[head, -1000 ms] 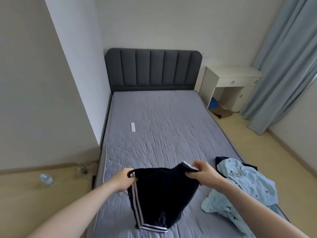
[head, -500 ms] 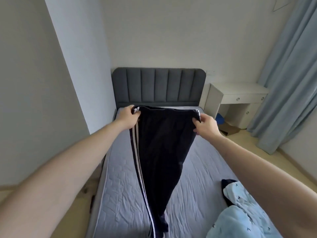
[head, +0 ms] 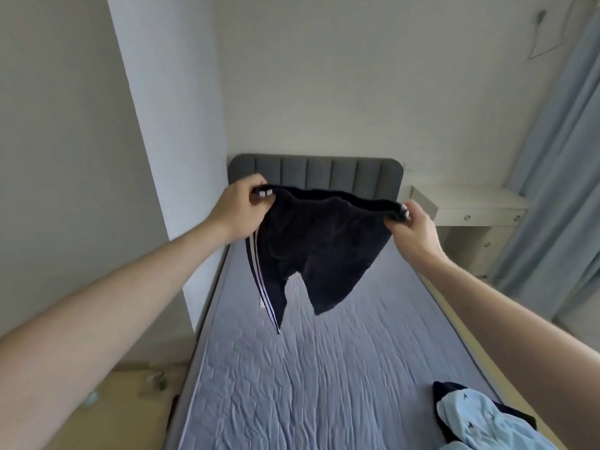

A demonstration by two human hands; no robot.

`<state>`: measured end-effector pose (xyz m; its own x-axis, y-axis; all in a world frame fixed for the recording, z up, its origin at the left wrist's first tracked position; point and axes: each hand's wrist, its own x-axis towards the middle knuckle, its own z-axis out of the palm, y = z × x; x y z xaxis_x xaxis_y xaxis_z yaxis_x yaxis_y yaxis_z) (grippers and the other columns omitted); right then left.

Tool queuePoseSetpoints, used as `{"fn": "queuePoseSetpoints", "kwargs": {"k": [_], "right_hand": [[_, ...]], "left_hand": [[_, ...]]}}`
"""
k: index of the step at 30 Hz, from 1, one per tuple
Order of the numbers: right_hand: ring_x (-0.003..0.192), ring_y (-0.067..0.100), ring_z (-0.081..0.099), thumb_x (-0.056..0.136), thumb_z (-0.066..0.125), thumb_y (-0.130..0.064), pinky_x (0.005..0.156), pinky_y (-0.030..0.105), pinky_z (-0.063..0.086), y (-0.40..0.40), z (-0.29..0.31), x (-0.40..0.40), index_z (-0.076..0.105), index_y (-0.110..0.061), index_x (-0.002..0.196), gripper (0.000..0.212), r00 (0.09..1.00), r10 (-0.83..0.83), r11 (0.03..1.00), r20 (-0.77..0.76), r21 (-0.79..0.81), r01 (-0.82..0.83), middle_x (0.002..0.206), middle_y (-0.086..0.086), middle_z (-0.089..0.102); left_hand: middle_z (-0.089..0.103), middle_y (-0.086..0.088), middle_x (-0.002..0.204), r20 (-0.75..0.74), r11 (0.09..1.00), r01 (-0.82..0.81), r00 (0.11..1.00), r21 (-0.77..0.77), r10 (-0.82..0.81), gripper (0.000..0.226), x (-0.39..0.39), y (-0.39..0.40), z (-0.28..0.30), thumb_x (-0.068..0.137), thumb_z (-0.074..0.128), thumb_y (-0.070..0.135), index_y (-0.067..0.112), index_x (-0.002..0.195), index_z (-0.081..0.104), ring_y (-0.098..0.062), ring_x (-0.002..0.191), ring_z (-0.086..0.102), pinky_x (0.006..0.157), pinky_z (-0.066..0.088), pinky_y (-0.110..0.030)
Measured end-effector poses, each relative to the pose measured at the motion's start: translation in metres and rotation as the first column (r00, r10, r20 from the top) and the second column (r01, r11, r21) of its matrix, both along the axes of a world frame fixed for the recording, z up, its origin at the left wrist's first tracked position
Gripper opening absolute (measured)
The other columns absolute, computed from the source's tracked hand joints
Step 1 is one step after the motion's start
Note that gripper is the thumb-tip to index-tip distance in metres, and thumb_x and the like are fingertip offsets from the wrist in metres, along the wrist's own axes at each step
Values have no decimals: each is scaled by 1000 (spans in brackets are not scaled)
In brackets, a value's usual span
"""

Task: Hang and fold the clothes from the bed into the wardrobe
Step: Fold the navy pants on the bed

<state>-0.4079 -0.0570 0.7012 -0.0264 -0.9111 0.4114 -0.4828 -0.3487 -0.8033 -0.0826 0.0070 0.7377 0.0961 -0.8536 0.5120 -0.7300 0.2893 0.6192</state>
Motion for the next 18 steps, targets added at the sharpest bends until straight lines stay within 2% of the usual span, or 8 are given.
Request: {"fn": "queuePoseSetpoints", "kwargs": {"k": [2, 5, 8, 10, 11, 14, 18], "right_hand": [[58, -3, 54, 89, 66, -14, 48, 11, 40, 18, -48, -7, 50, -34, 75, 29, 999, 35, 998, -42, 63, -32, 67, -13, 62], [60, 1, 57, 90, 68, -7, 51, 14, 41, 47, -137, -19, 59, -32, 84, 28, 985, 121, 974, -124, 205, -94, 74, -8, 65], [67, 3, 58, 91, 65, -6, 60, 24, 45, 75, -232, -32, 67, -31, 90, 25, 952, 224, 912, -209, 389, -130, 80, -14, 66], [79, 11, 65, 88, 68, -5, 73, 34, 53, 93, -299, -37, 72, -28, 92, 24, 930, 268, 860, -252, 497, -113, 88, -12, 69], [82, 14, 66, 85, 70, -3, 77, 35, 53, 103, -332, -40, 73, -27, 90, 24, 917, 289, 833, -276, 544, -99, 89, -11, 69], [80, 16, 65, 77, 73, 1, 76, 21, 47, 131, -432, -45, 75, -20, 84, 23, 880, 348, 752, -324, 656, -56, 84, -13, 67], [87, 16, 64, 79, 69, -6, 76, 20, 44, 170, -551, -52, 78, -21, 89, 20, 821, 453, 600, -348, 800, 8, 87, -12, 62]], "left_hand": [[65, 0, 83, 11, 995, 25, 1000, 96, -26, 11, 1, 11, -49, 96, 65, 22, 16, 88, 62, -16, 78, 60, 74, 48, -34], [67, 2, 95, 19, 958, 48, 998, 284, -56, 1, 0, 36, -142, 94, 66, 16, 17, 95, 67, -19, 90, 63, 85, 52, -43], [63, 11, 94, 35, 880, 55, 996, 472, -81, 10, -5, 65, -248, 91, 68, 14, 23, 92, 66, -9, 89, 60, 84, 50, -37], [58, 12, 92, 52, 802, 52, 993, 594, -102, 12, -9, 84, -324, 90, 66, 17, 27, 90, 60, -8, 84, 56, 82, 49, -36], [56, 12, 92, 55, 756, 48, 992, 653, -111, 12, -12, 94, -362, 90, 64, 18, 28, 89, 57, -9, 83, 55, 82, 48, -35], [55, 11, 91, 43, 622, 40, 992, 782, -117, 9, -22, 127, -475, 88, 60, 23, 29, 87, 53, -11, 81, 55, 79, 47, -32], [57, 9, 86, 24, 449, 21, 995, 893, -93, 6, -37, 180, -608, 78, 56, 26, 22, 82, 53, -8, 78, 54, 71, 44, -25]]}}
